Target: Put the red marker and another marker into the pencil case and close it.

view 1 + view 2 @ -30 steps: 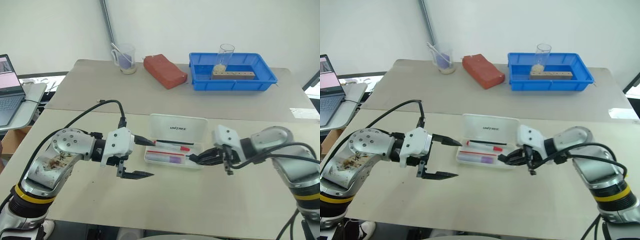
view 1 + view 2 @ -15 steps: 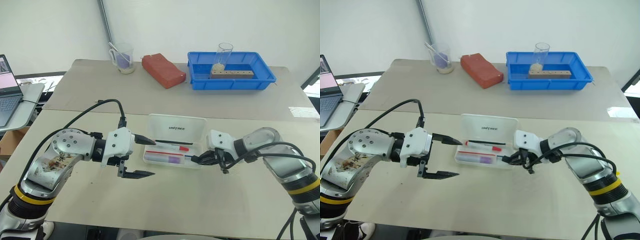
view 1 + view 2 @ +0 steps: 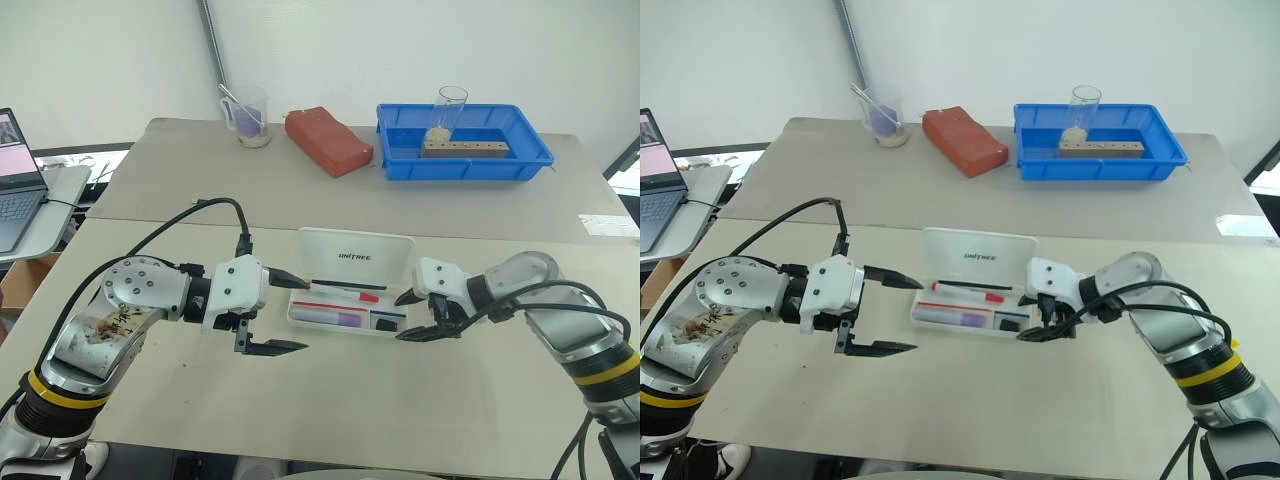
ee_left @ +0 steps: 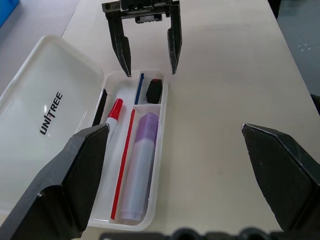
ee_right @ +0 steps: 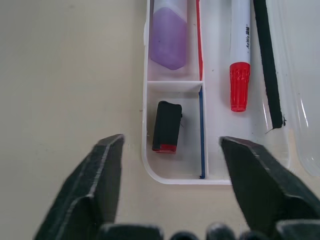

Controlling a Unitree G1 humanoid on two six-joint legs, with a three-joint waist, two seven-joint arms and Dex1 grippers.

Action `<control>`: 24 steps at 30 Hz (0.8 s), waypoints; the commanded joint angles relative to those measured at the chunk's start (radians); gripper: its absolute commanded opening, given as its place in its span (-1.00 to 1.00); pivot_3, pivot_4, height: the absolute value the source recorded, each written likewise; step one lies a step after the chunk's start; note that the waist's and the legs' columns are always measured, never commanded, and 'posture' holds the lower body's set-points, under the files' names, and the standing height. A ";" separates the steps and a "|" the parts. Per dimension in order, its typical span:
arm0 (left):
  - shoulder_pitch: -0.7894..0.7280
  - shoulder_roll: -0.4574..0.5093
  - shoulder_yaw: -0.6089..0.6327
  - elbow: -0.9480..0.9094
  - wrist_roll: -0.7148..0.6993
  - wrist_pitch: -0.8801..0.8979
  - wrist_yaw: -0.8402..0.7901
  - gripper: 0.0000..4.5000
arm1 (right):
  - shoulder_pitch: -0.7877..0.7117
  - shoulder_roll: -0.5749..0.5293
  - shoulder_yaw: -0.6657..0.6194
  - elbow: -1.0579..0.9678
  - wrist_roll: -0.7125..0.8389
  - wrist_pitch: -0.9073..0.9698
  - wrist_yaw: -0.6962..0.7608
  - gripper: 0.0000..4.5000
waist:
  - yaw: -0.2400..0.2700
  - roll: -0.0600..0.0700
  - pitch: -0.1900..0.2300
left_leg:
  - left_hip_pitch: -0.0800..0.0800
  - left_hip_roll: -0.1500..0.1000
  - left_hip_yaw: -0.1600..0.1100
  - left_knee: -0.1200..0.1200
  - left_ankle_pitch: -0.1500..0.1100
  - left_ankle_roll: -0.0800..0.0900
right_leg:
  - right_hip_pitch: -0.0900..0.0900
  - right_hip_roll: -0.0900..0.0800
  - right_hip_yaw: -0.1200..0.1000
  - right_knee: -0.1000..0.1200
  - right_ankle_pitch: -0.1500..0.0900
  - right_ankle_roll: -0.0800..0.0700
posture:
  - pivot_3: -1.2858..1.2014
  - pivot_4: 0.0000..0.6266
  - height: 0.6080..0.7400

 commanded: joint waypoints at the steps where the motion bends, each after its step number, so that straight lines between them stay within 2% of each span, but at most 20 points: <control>1: -0.038 0.015 0.023 0.055 0.014 -0.023 -0.003 1.00 | 0.000 -0.017 -0.124 -0.108 0.116 0.089 -0.003 0.98 | 0.000 0.000 0.000 | 0.000 0.000 0.000 0.000 0.000 0.000 | 0.000 0.000 0.000 0.000 0.000 0.000 | 0.03 -0.52 1.00; 7: -0.175 -0.037 0.042 0.273 0.061 -0.012 0.078 1.00 | 0.053 0.022 -0.323 -0.296 0.295 0.326 -0.173 0.98 | 0.004 -0.002 0.001 | 0.000 0.000 -0.001 -0.001 0.000 0.000 | -0.001 0.000 -0.001 0.000 0.000 0.000 | 0.03 -0.52 1.00; 9: -0.274 -0.093 0.035 0.398 0.082 -0.004 0.127 1.00 | 0.063 0.040 -0.383 -0.355 0.335 0.399 -0.252 0.98 | 0.007 -0.003 0.001 | 0.000 0.000 -0.001 -0.001 0.000 0.000 | -0.004 0.000 -0.001 0.000 0.000 0.000 | 0.03 -0.52 1.00; 12: -0.419 -0.178 0.029 0.594 0.110 -0.034 0.161 0.62 | 0.062 0.059 -0.465 -0.427 0.393 0.498 -0.352 1.00 | 0.013 -0.003 0.001 | -0.003 -0.001 -0.001 0.000 0.000 0.000 | -0.007 0.000 -0.001 0.001 0.000 0.000 | 0.03 -0.52 1.00; 14: -0.485 -0.216 0.017 0.712 0.150 -0.087 0.175 0.20 | 0.059 0.071 -0.495 -0.454 0.424 0.540 -0.404 1.00 | 0.013 -0.003 0.000 | -0.009 -0.001 -0.001 0.001 0.000 0.000 | -0.012 0.000 0.000 0.002 0.001 0.001 | 0.03 -0.52 1.00; 19: -0.627 -0.319 -0.017 0.994 0.241 -0.214 0.199 -0.90 | 0.062 0.106 -0.540 -0.514 0.490 0.602 -0.517 1.00 | 0.012 -0.003 0.000 | -0.011 -0.001 -0.002 0.001 0.000 0.000 | -0.011 0.002 0.001 0.003 0.001 0.001 | 0.03 -0.52 1.00; 20: -0.647 -0.333 -0.029 1.046 0.266 -0.252 0.200 -0.97 | 0.054 0.114 -0.549 -0.528 0.504 0.616 -0.543 1.00 | 0.010 -0.003 0.000 | -0.011 -0.001 -0.002 0.001 0.000 0.000 | -0.012 0.002 0.001 0.003 0.001 0.001 | 0.03 -0.52 1.00; 24: -0.704 -0.381 -0.086 1.207 0.348 -0.350 0.167 -0.97 | -0.021 0.176 -0.599 -0.573 0.599 0.719 -0.667 1.00 | 0.004 -0.003 0.000 | -0.013 -0.001 -0.003 0.001 0.000 0.001 | -0.014 0.003 0.001 0.004 0.001 0.001 | 0.03 -0.52 1.00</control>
